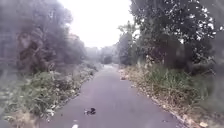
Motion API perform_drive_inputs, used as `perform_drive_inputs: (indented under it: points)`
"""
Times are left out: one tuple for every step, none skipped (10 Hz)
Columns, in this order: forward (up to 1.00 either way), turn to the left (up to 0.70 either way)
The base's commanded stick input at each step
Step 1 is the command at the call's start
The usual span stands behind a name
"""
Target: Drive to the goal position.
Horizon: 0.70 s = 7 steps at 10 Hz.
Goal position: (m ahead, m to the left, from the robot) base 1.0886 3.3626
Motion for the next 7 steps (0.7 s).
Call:
perform_drive_inputs:
  points:
    - [0.6,0.0]
    - [0.6,0.0]
    - [0.6,0.0]
    - [0.6,0.02]
    - [0.6,0.07]
    - [0.6,0.12]
    - [0.6,0.14]
